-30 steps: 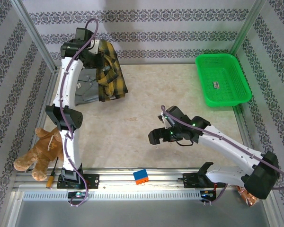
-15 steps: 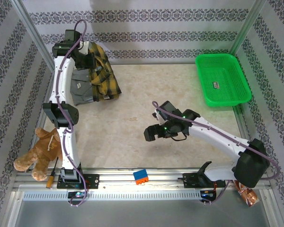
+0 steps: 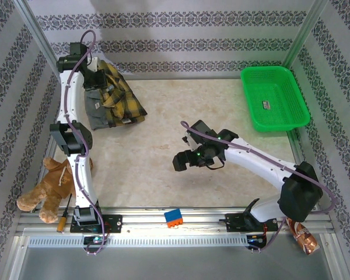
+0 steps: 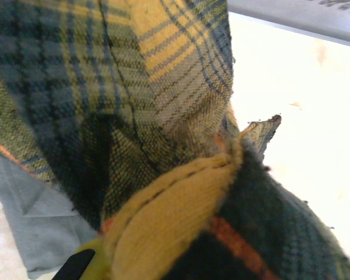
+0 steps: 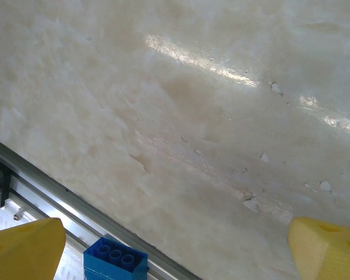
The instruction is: Fold and stack the long sleeve shirts
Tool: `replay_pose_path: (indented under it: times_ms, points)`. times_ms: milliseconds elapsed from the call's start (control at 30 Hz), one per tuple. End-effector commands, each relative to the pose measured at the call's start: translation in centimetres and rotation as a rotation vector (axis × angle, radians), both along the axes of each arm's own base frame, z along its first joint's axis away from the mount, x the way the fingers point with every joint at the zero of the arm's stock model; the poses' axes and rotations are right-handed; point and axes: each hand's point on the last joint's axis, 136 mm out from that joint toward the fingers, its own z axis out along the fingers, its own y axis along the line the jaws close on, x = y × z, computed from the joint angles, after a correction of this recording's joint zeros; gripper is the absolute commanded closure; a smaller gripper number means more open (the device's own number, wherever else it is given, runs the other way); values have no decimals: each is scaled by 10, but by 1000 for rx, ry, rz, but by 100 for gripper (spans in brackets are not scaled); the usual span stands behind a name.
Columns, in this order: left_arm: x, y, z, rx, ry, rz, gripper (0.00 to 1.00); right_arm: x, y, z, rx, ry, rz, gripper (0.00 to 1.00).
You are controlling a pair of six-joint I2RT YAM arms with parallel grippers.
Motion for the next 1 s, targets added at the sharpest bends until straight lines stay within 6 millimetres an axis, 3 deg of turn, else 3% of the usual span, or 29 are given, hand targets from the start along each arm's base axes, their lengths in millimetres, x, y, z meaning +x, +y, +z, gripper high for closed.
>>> replay_pose_path:
  times_ms: [0,300,367,400,467,500,533,600,800,900,967]
  points:
    - [17,31,0,57,-64,20,100,3,4,7,15,24,-14,2]
    - [34,89,-63,124,-5,113,98,-8,16,0,37,114,-87,2]
    - [37,99,-78,150,9,119,93,-12,15,-1,19,118,-90,2]
    - [39,103,-83,159,13,125,84,-12,14,0,10,116,-95,2]
    - [44,111,-92,173,8,150,52,-11,13,2,14,111,-106,2]
    - [48,111,-93,165,-3,155,43,-12,14,3,20,112,-109,2]
    - [52,111,-91,156,-20,166,21,-12,14,5,25,110,-110,2]
    - [56,112,-79,139,-55,198,0,-12,13,6,24,110,-110,2]
    - [57,95,10,11,-231,253,0,-8,5,21,16,47,-76,2]
    - [42,78,60,-42,-299,252,0,-6,-14,33,-17,-31,-57,2]
    - [28,71,82,-21,-333,250,0,-3,-30,41,-32,-91,-51,2]
